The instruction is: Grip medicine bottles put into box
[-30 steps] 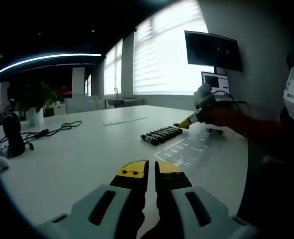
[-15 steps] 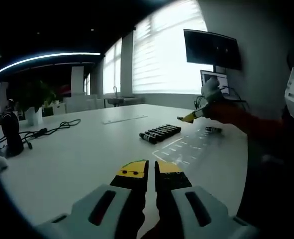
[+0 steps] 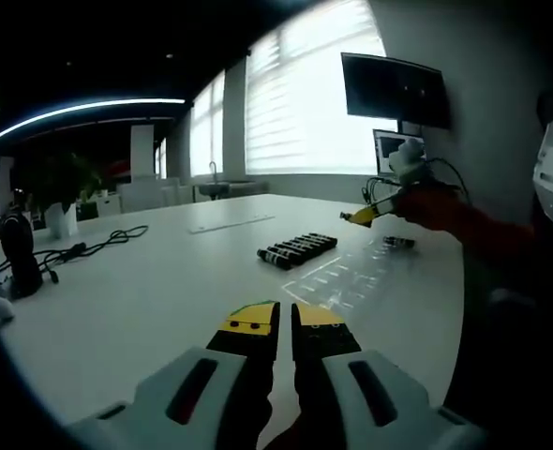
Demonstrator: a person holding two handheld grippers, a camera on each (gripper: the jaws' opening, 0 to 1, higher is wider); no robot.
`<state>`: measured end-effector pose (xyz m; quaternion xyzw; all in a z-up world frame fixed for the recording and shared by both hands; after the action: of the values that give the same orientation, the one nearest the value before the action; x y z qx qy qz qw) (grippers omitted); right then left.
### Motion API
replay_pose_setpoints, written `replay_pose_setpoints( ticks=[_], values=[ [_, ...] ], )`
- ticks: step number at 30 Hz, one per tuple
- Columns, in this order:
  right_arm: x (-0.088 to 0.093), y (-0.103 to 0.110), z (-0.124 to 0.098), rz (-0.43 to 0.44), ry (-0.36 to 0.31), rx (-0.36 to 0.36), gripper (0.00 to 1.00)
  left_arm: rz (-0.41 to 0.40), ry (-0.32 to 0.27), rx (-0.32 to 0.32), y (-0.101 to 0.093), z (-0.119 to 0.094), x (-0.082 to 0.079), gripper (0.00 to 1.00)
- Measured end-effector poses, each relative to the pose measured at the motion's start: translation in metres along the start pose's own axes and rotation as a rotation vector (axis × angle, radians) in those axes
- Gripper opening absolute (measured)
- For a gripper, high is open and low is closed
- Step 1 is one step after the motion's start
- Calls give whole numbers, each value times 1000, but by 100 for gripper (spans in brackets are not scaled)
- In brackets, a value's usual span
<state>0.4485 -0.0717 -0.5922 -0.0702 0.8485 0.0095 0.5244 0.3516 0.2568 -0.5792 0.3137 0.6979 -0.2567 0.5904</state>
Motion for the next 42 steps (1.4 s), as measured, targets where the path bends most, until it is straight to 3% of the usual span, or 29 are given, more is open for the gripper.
replay_pose_setpoints(
  ticks=[13, 25, 36, 42],
  values=[
    [9, 4, -29, -26, -5, 29, 7, -12, 9, 0, 2, 3, 5, 0],
    [32, -4, -50, -29, 20, 91, 7, -17, 12, -4, 5, 1, 6, 0],
    [41, -3, -62, -6, 21, 107, 7, -22, 0, -2, 2, 2, 3, 0],
    [46, -2, -63, -30, 36, 157, 7, -26, -2, 2, 1, 2, 4, 0]
  ],
)
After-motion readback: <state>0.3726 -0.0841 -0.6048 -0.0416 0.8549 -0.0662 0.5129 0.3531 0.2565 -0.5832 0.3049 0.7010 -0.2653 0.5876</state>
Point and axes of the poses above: the point that each gripper's makers call its tool centre point, and the gripper's own axes: z roughly forward along the fingers, y roughly to its left, x roughly out of its underside, the point moved 2 cm from there along -z, roughly backward along the fingers, and after that the axes turned 8 degrees about x, right-handed, at the moved point
